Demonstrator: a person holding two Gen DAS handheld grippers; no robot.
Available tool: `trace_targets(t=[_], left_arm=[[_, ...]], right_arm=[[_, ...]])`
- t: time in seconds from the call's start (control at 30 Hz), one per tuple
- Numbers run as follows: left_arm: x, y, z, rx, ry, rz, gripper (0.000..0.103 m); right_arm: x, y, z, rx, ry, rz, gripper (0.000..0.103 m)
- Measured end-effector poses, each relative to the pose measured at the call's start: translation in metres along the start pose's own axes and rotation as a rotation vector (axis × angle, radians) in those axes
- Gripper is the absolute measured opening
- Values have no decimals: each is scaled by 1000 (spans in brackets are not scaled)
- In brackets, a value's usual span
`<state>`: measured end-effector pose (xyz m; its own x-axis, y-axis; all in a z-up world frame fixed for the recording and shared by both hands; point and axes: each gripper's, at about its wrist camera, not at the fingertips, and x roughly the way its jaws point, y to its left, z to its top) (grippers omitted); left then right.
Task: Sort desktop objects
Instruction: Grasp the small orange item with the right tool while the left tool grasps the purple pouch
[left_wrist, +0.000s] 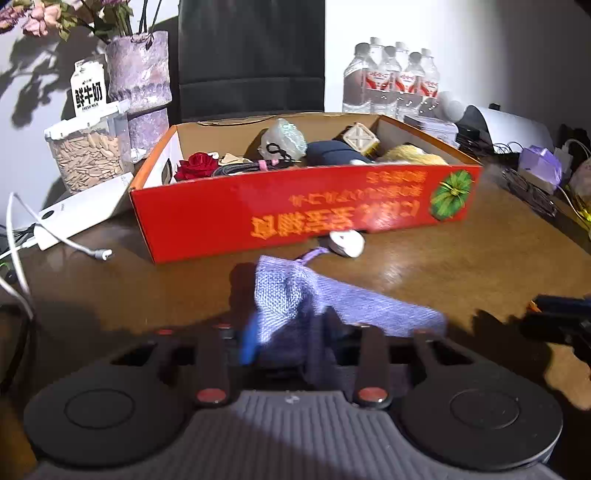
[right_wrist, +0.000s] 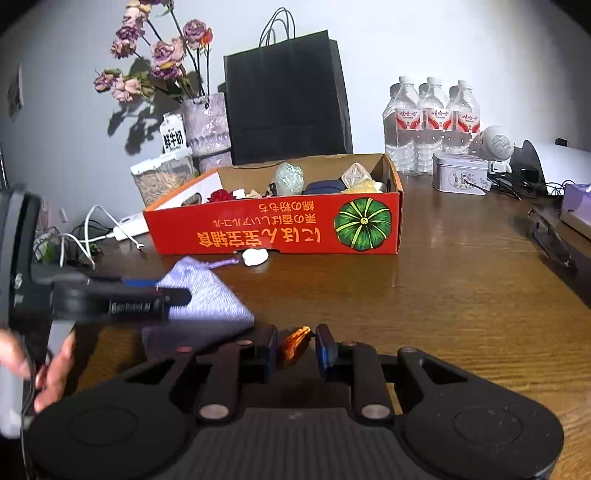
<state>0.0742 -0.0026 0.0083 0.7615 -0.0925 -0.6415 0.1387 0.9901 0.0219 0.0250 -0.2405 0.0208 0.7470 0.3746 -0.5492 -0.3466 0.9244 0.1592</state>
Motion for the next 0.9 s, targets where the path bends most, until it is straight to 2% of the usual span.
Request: trace_targets(t=[0.07,0.17,0.3,0.43,0.7,0.8,0.9], left_arm=[[-14,-14,-10,20,-4,1,21],[-41,-26,-26,5,5,-51,15],[-84,-36,-42,-5,-31,-105,15],[-117,-31,-41,-33,-86,-121,15],[-143,-7,-3,-60,-216,-104,14],[-144,2,26,-45,-279,-93,14],[-145,8,71,-7,-369,-72,14]], right_arm=[[-8,0,-3,6,-9,3,21],[-21,-3,-8,14,-22,-2,21],[-40,-9,-11,24,-48,-15,21],[-53,-11,-10,28,-77,-22,21],[-60,-11,11,16,-120,-8,21],[-53,-13,29,-2,-140,-7,21],[-44,-17,56,-8,-153,1,21]])
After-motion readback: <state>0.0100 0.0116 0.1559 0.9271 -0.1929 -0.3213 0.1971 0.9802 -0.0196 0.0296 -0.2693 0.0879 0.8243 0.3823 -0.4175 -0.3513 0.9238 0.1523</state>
